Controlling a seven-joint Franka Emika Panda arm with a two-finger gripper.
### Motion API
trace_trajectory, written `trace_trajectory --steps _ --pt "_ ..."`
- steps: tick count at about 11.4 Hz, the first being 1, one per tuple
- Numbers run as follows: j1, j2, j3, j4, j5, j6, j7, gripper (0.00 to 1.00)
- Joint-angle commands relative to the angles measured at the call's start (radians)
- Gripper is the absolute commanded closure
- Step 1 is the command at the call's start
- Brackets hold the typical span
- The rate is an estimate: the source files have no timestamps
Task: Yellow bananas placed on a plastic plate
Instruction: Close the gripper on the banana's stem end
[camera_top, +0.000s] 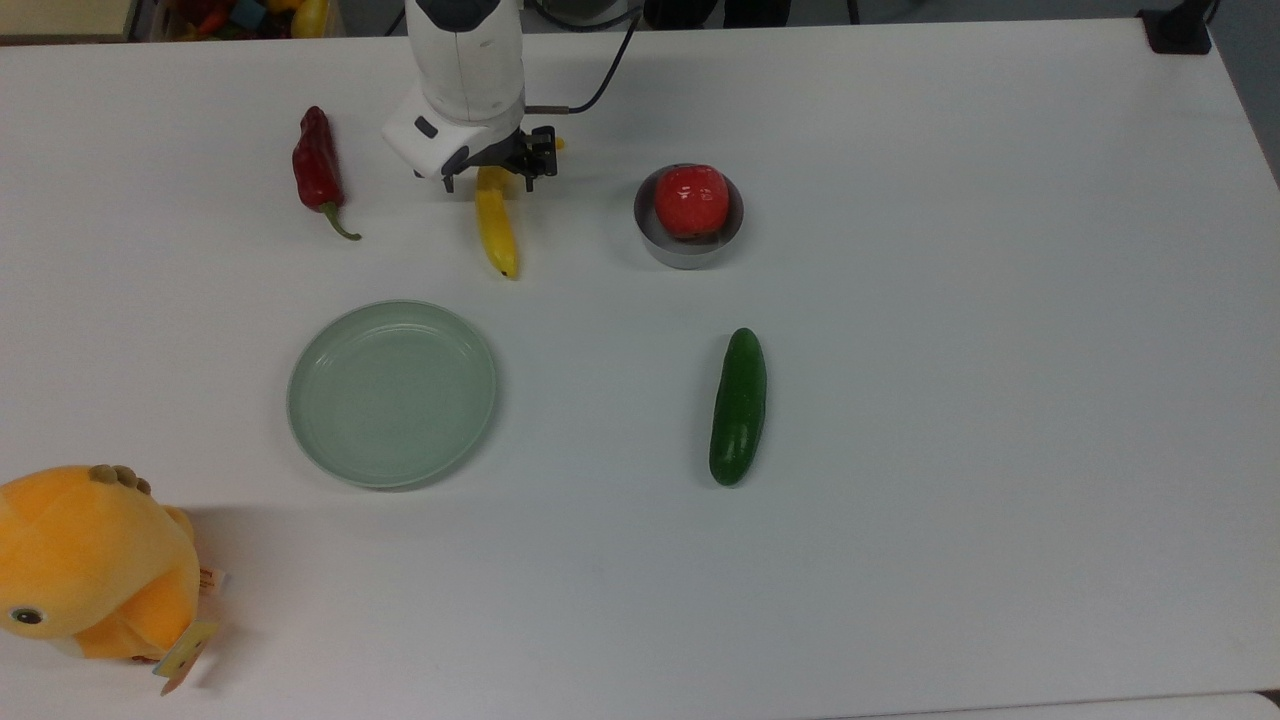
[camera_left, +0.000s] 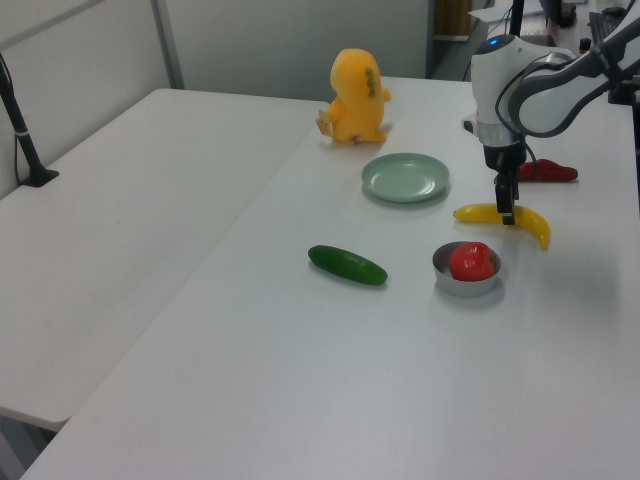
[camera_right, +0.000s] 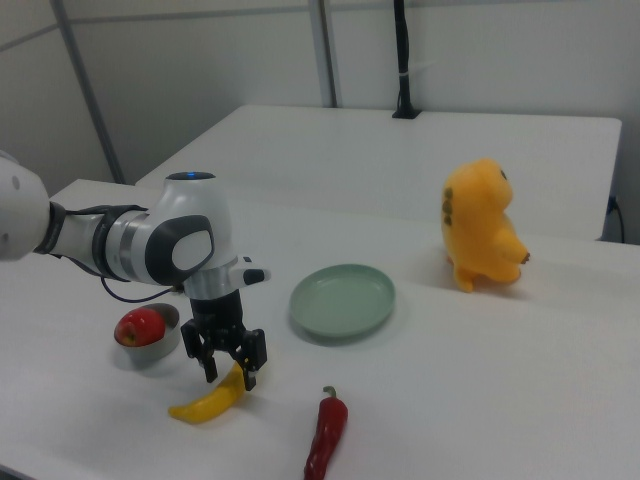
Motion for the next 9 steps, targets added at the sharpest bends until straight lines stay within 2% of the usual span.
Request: trace_trajectory --steps 1,3,4,6,9 --pt "-0.004 0.020 0.004 -0.014 -0.036 0.028 -0.022 0.62" --pt "-0.005 0.019 0.004 -0.012 -0.038 0.026 -0.043 0.93" --pt "-0.005 0.014 0.004 -0.009 -0.038 0.024 -0.046 0.98" --pt "-0.005 0.005 0.004 -0.002 -0.035 0.015 -0.046 0.98" --pt "-0.005 0.005 0.005 0.087 -0.018 -0.011 -0.042 0.98"
